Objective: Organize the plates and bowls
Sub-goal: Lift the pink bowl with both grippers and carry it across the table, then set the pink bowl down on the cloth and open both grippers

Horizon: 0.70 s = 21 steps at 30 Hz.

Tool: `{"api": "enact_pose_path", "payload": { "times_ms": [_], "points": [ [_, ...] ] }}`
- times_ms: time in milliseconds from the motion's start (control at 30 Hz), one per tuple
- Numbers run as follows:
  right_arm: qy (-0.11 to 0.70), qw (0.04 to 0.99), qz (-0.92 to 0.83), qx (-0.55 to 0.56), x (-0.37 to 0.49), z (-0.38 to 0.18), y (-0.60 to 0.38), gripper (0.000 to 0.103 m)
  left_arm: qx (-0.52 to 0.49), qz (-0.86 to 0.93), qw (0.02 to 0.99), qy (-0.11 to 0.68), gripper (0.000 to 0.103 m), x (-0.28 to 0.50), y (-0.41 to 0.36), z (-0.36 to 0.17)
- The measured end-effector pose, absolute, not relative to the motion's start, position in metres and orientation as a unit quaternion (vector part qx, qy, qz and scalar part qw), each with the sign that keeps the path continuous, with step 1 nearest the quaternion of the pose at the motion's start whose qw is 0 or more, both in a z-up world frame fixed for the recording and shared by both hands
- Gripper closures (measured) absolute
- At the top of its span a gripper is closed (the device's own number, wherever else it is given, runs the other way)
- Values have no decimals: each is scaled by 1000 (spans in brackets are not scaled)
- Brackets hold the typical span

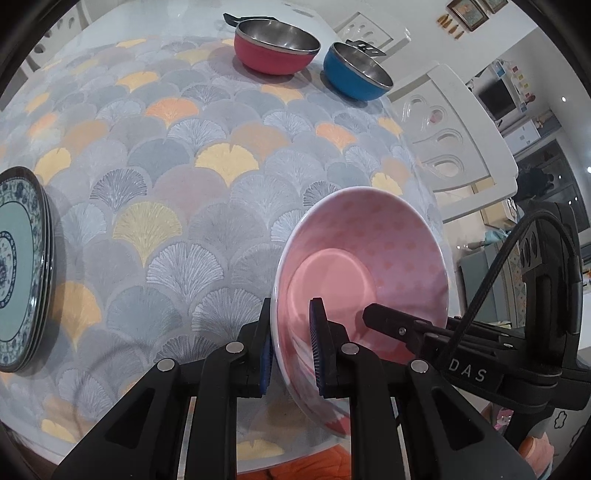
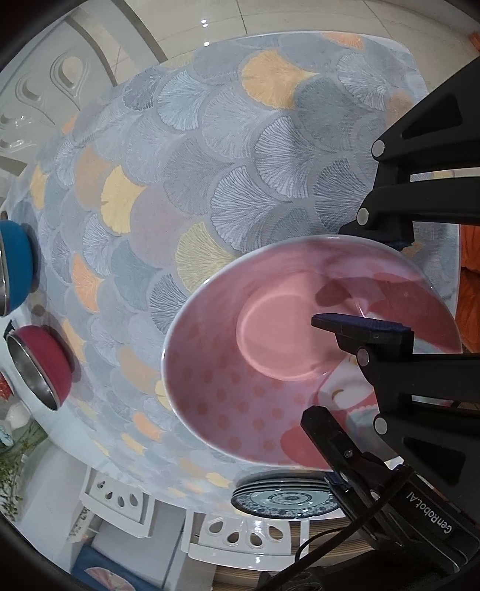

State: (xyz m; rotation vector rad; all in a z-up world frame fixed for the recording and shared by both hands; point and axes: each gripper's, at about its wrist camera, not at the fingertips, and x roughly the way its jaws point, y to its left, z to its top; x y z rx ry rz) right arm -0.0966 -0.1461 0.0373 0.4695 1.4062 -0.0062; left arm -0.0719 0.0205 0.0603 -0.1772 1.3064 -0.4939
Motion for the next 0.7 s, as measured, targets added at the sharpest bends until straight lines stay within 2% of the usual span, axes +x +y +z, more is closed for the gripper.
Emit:
{"api": "enact_pose_path", "payload": {
  "times_ms": [167, 367, 400, 500, 567, 633, 667, 700],
  "points": [
    [626, 748, -16, 219, -100, 48, -157, 75, -94, -228, 767, 592, 89, -72, 28, 67],
    [596, 773, -22, 217, -105, 89, -170, 75, -88, -229, 791, 561, 87, -77, 45, 100],
    [591, 776, -24, 218, -107, 97, -172, 71, -84, -230, 799, 550, 87, -79, 49, 110],
    [567, 792, -32, 225, -110, 125, -175, 48, -73, -233, 818, 521, 87, -82, 57, 138],
    [546, 807, -34, 224, -110, 144, -173, 46, -66, -236, 828, 505, 86, -83, 58, 154],
    [530, 818, -29, 224, -110, 164, -169, 46, -60, -243, 836, 489, 81, -85, 59, 173],
    [523, 822, -27, 224, -110, 171, -167, 46, -59, -245, 839, 483, 74, -86, 61, 180],
    [516, 826, -25, 225, -111, 179, -166, 46, -59, -247, 842, 476, 73, -87, 61, 187]
  ]
}}
